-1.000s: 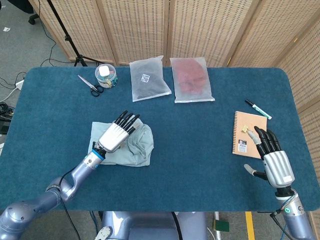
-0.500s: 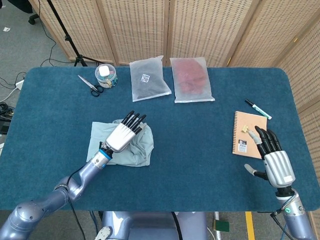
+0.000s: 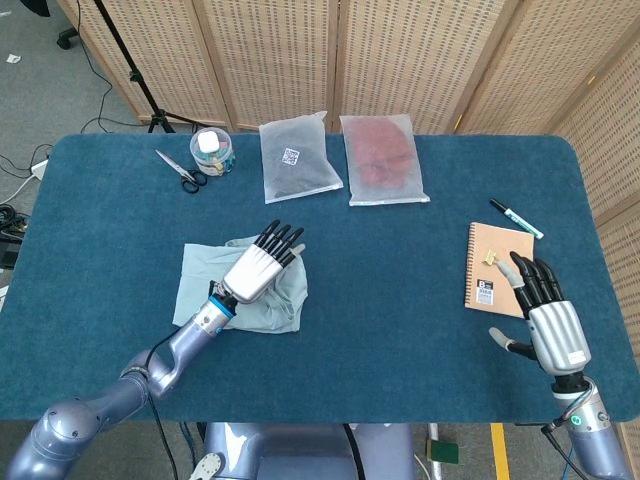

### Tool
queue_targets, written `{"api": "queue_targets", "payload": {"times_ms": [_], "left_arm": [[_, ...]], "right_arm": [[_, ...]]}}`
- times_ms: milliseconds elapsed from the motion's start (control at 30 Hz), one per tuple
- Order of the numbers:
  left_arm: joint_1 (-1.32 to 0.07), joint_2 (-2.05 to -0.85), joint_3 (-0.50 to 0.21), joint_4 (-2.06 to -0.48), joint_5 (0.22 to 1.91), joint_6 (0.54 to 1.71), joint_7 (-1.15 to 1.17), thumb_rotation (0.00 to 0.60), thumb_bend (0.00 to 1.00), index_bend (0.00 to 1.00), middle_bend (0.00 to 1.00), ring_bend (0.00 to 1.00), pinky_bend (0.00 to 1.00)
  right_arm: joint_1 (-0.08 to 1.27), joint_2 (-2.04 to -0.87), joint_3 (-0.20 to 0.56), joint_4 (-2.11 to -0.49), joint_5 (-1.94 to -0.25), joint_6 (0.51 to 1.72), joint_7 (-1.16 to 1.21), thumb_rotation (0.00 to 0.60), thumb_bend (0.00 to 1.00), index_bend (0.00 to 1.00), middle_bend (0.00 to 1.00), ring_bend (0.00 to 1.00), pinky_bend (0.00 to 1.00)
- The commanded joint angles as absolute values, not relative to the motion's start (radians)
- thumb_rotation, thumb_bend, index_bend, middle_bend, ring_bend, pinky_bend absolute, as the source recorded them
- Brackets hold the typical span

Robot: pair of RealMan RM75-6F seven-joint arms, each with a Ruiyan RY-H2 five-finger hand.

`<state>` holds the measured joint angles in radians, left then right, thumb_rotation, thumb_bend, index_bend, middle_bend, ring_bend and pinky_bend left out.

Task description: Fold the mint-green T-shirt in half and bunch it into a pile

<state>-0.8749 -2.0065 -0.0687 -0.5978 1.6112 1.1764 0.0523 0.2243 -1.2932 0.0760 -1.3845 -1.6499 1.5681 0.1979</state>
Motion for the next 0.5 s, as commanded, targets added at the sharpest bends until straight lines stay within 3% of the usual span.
{"api": "queue_targets", "payload": {"times_ms": [33, 500], "left_arm": [[-0.880, -2.011, -0.068, -0.598, 1.613, 1.178, 0.056, 0.600, 0.02, 0.00, 0.00, 0.00, 0.00], [-0.921, -2.049, -0.085, -0.590, 1.603, 1.162, 0.087, 0.600, 0.02, 0.00, 0.00, 0.00, 0.00]], "right_arm": [[0.224, -1.293, 0.077, -1.385, -1.649, 1.568, 0.199, 0.600, 0.16, 0.00, 0.00, 0.00, 0.00], [0.225, -1.287, 0.078, -1.387, -1.646, 1.566, 0.210, 0.600, 0.16, 0.00, 0.00, 0.00, 0.00]]}}
